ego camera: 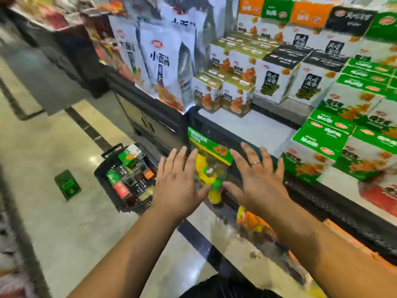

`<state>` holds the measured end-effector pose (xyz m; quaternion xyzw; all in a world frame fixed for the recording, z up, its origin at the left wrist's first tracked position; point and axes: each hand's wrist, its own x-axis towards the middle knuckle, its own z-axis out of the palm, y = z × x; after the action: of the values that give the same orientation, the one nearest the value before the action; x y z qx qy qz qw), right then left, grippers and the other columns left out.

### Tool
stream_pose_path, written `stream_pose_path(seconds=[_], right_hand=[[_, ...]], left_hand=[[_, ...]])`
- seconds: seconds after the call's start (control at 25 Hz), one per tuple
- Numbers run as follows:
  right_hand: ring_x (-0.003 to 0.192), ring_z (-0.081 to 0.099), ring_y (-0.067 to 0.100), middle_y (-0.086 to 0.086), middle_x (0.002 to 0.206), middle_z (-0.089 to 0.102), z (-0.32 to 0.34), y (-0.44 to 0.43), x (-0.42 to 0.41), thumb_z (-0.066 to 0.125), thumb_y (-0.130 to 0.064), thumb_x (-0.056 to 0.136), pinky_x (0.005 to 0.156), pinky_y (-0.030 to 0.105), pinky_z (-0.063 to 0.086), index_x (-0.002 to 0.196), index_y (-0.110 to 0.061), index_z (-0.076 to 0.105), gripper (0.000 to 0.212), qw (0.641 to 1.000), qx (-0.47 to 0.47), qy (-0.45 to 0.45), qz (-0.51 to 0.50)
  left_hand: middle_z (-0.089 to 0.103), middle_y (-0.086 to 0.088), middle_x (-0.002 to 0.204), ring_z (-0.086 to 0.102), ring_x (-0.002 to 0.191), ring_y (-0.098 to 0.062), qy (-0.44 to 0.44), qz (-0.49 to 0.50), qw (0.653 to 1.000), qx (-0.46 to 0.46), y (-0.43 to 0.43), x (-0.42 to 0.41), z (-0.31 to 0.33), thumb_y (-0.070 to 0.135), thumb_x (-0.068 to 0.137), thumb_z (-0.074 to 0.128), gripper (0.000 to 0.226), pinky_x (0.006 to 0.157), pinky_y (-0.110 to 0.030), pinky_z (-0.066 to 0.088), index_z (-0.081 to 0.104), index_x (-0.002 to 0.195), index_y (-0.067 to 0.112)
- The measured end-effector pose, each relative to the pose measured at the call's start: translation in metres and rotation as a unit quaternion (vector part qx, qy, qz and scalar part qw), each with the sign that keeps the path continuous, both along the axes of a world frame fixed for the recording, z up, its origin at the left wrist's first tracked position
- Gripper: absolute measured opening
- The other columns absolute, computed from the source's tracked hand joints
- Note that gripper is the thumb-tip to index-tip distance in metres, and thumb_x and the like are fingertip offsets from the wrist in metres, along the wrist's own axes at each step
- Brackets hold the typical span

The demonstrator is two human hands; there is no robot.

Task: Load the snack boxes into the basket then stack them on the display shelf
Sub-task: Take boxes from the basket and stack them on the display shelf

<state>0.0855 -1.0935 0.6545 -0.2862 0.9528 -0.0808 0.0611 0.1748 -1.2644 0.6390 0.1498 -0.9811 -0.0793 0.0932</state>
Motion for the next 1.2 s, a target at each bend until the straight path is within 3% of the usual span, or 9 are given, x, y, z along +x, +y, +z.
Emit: stream_pose_path(seconds=[0.24,0.52,0.76,0.96,1.2], right_hand=[[0.15,-0.008,0.028,-0.009,0.163,-0.004,-0.027,-0.124,0.058,0.045,-0.066,0.089,0.115,0.062,0.001,0.152,-0.042,0.006,0.077,0.996,-0.008,-0.006,0.091],[0.15,-0.002,0.028,-0.007,0.164,-0.002,-0.056,-0.223,0.074,0.046,-0.067,0.089,0.116,0.057,0.007,0.153,-0.041,0.005,0.08,0.985,0.035,-0.046,0.162],[0.15,0.003,0.026,-0.005,0.163,0.003,-0.097,-0.325,0.036,0.048,-0.067,0.088,0.117,0.056,0.01,0.152,-0.039,0.004,0.083,0.976,0.051,-0.086,0.196],[0.15,0.003,0.025,-0.006,0.163,0.001,-0.113,-0.418,-0.027,0.05,-0.064,0.089,0.119,0.053,0.01,0.153,-0.036,0.003,0.085,0.961,0.073,-0.169,0.208],[0.149,0.01,0.026,-0.001,0.163,0.008,-0.12,-0.514,-0.083,0.052,-0.065,0.087,0.118,0.052,0.014,0.154,-0.034,0.006,0.086,0.948,0.105,-0.181,0.24]], left_hand=[[0.007,-0.004,0.164,0.002,0.151,-0.025,-0.023,0.116,0.993,0.013,-0.106,0.1,-0.016,0.062,0.087,0.054,0.092,0.121,-0.04,-0.005,0.006,0.156,0.026],[0.011,-0.005,0.164,0.006,0.151,-0.027,-0.039,0.208,0.976,0.053,-0.187,0.15,-0.05,0.06,0.086,0.057,0.091,0.122,-0.043,0.005,0.011,0.156,0.024],[0.014,-0.006,0.163,0.008,0.151,-0.029,-0.074,0.244,0.965,0.067,-0.272,0.133,-0.08,0.059,0.087,0.056,0.09,0.122,-0.043,0.005,0.011,0.157,0.023],[0.013,-0.005,0.164,0.007,0.151,-0.027,-0.103,0.252,0.96,0.068,-0.355,0.089,-0.086,0.058,0.088,0.056,0.09,0.121,-0.039,0.001,0.009,0.157,0.024],[0.008,-0.005,0.164,0.005,0.151,-0.026,-0.132,0.254,0.954,0.087,-0.441,0.043,-0.092,0.058,0.09,0.052,0.089,0.121,-0.038,0.0,0.003,0.157,0.025]])
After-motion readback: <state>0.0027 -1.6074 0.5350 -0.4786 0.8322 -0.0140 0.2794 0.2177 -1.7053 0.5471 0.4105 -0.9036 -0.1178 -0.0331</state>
